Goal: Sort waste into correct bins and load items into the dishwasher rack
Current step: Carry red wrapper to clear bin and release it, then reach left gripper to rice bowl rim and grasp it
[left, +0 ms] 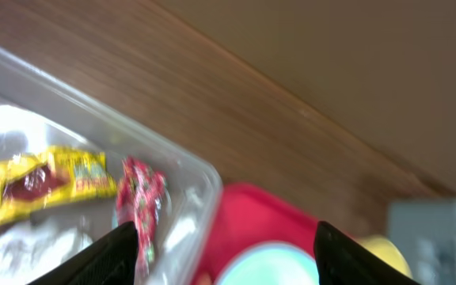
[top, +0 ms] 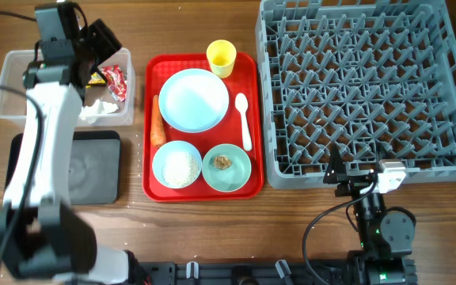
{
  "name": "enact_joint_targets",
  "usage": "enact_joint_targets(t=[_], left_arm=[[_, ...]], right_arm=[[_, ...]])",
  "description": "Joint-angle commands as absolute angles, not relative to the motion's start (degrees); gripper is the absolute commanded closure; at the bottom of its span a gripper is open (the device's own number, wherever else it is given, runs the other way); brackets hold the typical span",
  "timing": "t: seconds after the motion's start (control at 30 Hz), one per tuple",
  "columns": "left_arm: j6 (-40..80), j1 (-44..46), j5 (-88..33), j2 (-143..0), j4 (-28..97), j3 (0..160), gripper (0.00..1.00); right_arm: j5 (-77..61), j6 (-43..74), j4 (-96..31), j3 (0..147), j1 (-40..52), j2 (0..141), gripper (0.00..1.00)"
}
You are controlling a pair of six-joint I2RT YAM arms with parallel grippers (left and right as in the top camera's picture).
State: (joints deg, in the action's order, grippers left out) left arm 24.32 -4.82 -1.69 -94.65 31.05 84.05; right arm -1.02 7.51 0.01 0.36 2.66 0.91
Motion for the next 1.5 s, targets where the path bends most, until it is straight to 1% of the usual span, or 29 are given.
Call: enact_joint_targets(t=[0.0, 0.1, 0.17, 0.27, 0.37, 0.43, 0.47, 0.53, 0.7, 0.73, 0.8, 0.9, 1.03, 1.47], left_arm=[[22.37, -0.99, -3.40, -87.81, 38.74, 84.82, 0.28], [24.71, 2.02, -3.42, -86.54, 46.61, 84.82, 0.27], [26.15, 6.13, -3.40, -87.13, 54.52, 84.55, 0.29], [26.15, 11.18, -3.42, -87.77, 59.02, 83.09, 0.29], [26.17, 17.63, -3.36, -87.77, 60.03, 80.66, 0.30], [27.70, 21.65, -2.46, -87.83, 59.24, 79.09, 0.39], [29.28, 22.92, -1.08, -87.88, 58.98, 78.43, 0.40], [33.19, 25.65, 2.72, -87.94, 58.43, 76.62, 0.42], [41.28, 29.76, 3.60, -87.99, 55.51, 71.20, 0.44], [42.24, 30.35, 4.10, -87.99, 53.89, 69.43, 0.47], [46.19, 30.55, 5.13, -88.03, 52.01, 66.65, 0.49], [50.24, 30.52, 5.02, -88.09, 48.12, 61.89, 0.51], [50.22, 30.55, 4.99, -88.09, 46.00, 58.61, 0.51], [50.19, 30.55, 4.99, -88.09, 45.58, 58.39, 0.50]], right_arm=[[-0.45, 7.88, 0.34, 0.30, 2.72, 0.80, 0.00], [-0.45, 7.88, 0.34, 0.30, 2.72, 0.80, 0.00], [-0.45, 7.90, 0.34, 0.30, 2.72, 0.80, 0.00], [-0.45, 7.88, 0.34, 0.30, 2.72, 0.80, 0.00], [-0.45, 7.90, 0.34, 0.30, 2.72, 0.80, 0.00], [-0.45, 7.88, 0.36, 0.30, 2.72, 0.80, 0.00], [-0.45, 7.88, 0.36, 0.30, 2.72, 0.80, 0.00], [-0.45, 7.90, 0.34, 0.30, 2.72, 0.80, 0.00], [-0.45, 7.88, 0.34, 0.30, 2.72, 0.80, 0.00], [-0.45, 7.88, 0.34, 0.30, 2.72, 0.80, 0.00], [-0.45, 7.88, 0.36, 0.30, 2.72, 0.80, 0.00], [-0.45, 7.90, 0.34, 0.30, 2.72, 0.80, 0.00], [-0.45, 7.88, 0.34, 0.30, 2.72, 0.80, 0.00], [-0.45, 7.88, 0.34, 0.30, 2.72, 0.80, 0.00]])
